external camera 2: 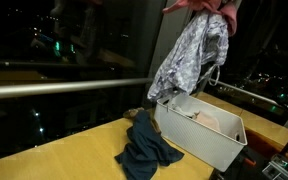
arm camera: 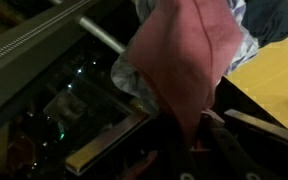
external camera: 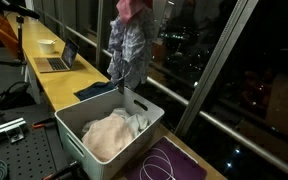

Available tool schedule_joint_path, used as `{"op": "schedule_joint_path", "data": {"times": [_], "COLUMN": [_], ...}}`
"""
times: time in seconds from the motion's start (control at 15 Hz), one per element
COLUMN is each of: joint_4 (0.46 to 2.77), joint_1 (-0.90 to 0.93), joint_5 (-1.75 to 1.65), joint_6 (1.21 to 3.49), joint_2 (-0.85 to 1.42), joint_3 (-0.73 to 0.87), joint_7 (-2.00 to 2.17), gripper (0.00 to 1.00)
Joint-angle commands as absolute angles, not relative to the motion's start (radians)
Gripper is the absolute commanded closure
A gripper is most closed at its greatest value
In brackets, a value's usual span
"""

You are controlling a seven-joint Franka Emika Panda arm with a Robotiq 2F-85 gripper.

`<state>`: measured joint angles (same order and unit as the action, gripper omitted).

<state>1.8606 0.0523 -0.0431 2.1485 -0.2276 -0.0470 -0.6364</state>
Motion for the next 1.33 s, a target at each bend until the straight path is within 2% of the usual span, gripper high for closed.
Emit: {"op": "schedule_joint_path", "data": {"times": [0.0, 0.4, 1.27], "joint_4": [1.723, 1.753, 2.078], "joint_1": [0.038, 0.028, 0.033], "joint_5": [-0.046, -0.033, 0.021], "joint_6": [2.037, 2.061, 2.199], "joint_2": [-0.232, -0.219, -0.170], "joint_3": [0.031, 0.079, 0.064], "joint_7": [-0.703, -0.719, -0.700], "gripper": [0.96, 0.96, 0.96]}}
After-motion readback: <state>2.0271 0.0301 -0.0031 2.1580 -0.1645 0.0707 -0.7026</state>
